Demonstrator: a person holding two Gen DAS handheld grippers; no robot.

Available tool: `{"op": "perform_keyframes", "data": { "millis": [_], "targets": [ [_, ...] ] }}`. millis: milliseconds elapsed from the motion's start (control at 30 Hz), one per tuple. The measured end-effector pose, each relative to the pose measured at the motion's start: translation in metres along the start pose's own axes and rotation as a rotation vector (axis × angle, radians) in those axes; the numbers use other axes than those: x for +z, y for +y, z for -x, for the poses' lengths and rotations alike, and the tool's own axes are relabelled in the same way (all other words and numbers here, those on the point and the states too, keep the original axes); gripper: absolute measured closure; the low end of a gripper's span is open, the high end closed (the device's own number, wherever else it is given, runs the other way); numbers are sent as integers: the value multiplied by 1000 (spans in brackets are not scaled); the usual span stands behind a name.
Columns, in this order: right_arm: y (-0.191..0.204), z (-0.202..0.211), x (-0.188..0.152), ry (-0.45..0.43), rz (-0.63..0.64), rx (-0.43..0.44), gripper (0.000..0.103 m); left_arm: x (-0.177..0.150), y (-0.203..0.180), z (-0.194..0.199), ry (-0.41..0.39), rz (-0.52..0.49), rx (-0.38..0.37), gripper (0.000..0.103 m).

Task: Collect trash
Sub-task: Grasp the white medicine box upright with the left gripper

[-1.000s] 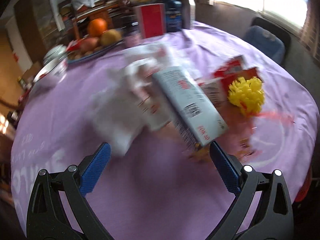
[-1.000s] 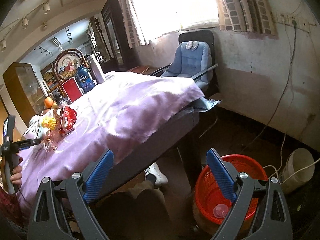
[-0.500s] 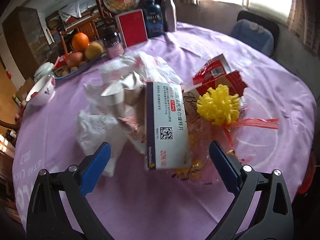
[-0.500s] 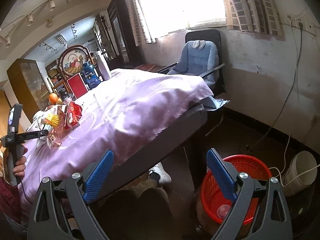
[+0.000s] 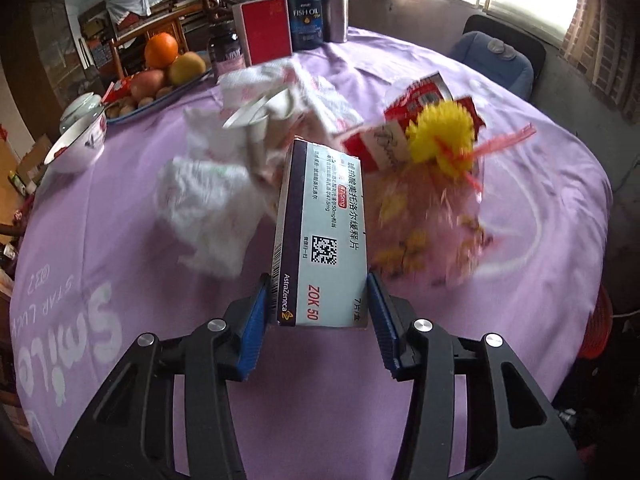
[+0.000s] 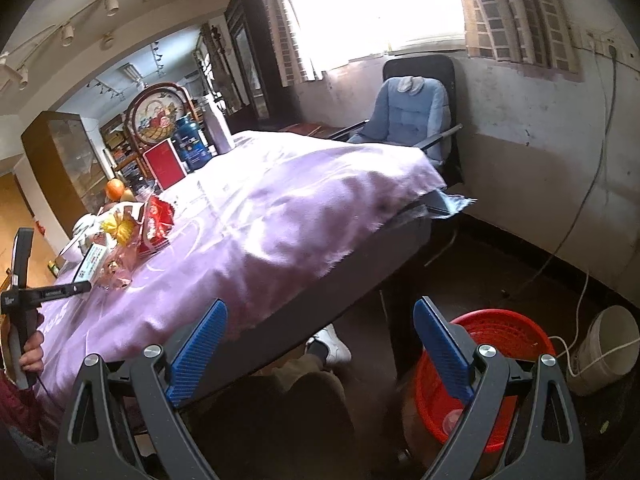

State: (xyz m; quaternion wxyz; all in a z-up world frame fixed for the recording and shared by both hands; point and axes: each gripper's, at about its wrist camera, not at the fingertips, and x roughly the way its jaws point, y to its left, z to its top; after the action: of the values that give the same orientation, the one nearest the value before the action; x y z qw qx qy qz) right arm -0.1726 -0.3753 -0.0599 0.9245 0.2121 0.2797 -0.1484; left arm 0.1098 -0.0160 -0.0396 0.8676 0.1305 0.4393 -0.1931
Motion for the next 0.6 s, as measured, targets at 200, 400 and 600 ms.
{"op": "perform_keyframes", "data": {
  "millis": [200, 400, 600],
  "targets": [
    [28, -7, 6, 4, 57, 61, 10, -8, -4, 1, -8, -31, 33, 38],
    [58, -13, 10, 12, 108, 120, 10, -4, -16, -10, 12, -75, 45, 37],
    [87, -23, 14, 44, 149, 195, 10, -10, -14, -13, 35, -102, 56, 54]
  ]
}}
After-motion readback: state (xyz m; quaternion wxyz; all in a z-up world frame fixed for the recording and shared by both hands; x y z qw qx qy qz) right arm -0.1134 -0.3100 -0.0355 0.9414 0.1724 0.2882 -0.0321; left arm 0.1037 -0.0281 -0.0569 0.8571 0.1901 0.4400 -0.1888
